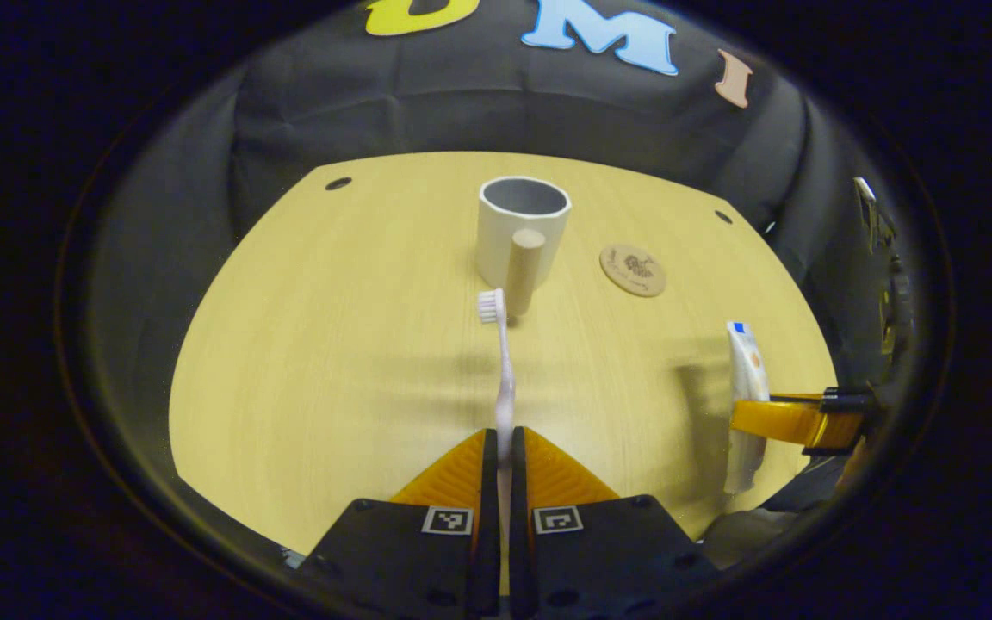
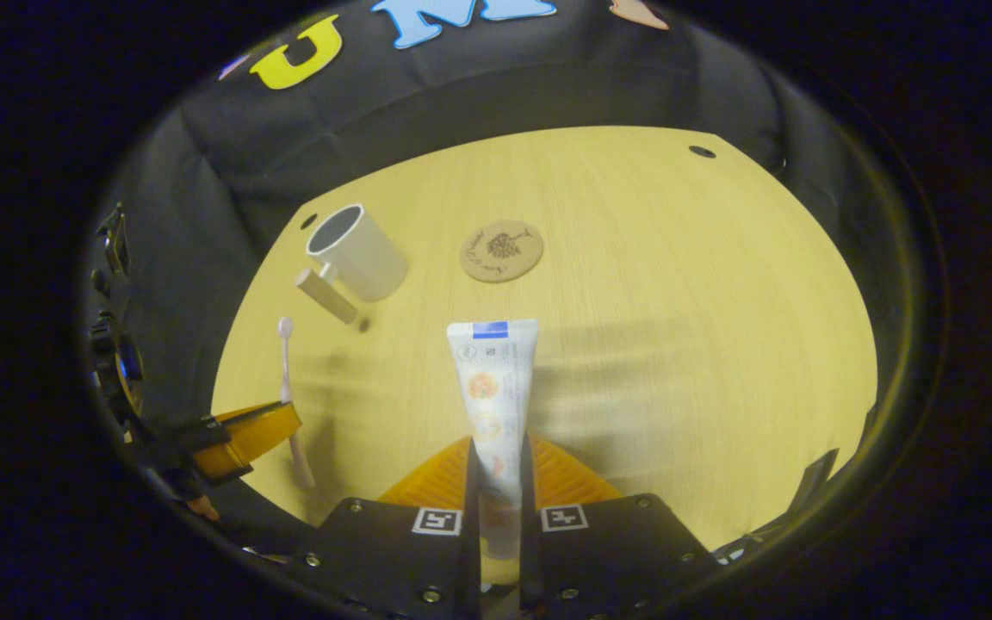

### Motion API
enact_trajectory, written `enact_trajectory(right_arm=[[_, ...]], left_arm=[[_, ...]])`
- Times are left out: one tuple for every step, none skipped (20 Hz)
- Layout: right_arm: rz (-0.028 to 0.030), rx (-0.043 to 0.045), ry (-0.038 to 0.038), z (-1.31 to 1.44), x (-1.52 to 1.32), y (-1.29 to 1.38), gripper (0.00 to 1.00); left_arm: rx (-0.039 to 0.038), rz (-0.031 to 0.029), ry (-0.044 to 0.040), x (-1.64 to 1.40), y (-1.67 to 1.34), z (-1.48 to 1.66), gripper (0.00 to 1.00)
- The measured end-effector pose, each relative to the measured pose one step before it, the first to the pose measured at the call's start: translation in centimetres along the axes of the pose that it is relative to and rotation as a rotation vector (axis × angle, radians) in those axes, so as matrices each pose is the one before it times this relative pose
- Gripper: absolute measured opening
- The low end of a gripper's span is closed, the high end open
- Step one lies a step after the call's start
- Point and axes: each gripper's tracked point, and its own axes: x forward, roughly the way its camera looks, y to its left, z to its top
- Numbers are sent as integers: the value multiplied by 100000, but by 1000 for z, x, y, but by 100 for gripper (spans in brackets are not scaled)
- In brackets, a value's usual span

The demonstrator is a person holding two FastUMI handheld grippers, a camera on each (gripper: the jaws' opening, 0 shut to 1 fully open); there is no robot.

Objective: Put the toothbrush and toothpaste on the desktop into the cup, then pick up the cup and place it on the coaster on the desktop.

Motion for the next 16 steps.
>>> enact_trajectory(right_arm=[[910, -674, -1920, 454, -197, 286, 18], [905, -662, -1892, 475, -167, 270, 18], [908, -480, -1889, 474, -321, 218, 18], [1154, -333, -2030, 481, -215, 365, 18], [1322, -273, -1810, 462, -196, 430, 19], [1341, -170, -2049, 395, 2, 407, 19], [1236, -313, -2088, 499, -260, 364, 18], [996, -58, -1322, 371, -189, 323, 18], [705, -668, -1553, 400, -208, 224, 18], [428, -775, -1187, 213, -78, 206, 18], [90, -660, -950, 242, -236, 104, 18], [27, -356, -717, 174, -178, 82, 18], [249, -342, -420, 104, -158, 98, 18], [-47, -280, -420, 48, -47, 47, 18], [-71, -278, -342, 118, -179, 20, 18], [-278, -80, -292, 62, -12, -16, 18]], left_arm=[[-586, 203, -3472, -484, 134, 830, 12], [-335, 424, -3902, -434, 16, 1055, 11], [-95, 286, -3699, -255, 16, 995, 11], [-159, 113, -3780, -372, 78, 708, 12], [-290, 75, -3581, -267, -2, 758, 12], [-553, -265, -3846, -232, 19, 960, 12], [-651, -173, -3866, -301, -11, 1097, 12], [-760, -190, -3926, -57, 24, 1259, 12], [-853, -232, -4016, 47, -118, 1243, 12], [-636, -437, -4246, -363, 118, 1371, 11], [-92, -161, -3798, -10, 88, 1406, 11], [204, -238, -3565, 202, 18, 1219, 11], [341, -475, -3628, 308, 45, 1102, 11], [466, -802, -3519, 635, -163, 1254, 11], [341, -644, -3644, 425, -123, 953, 11], [429, -968, -3602, 610, -136, 975, 11]])
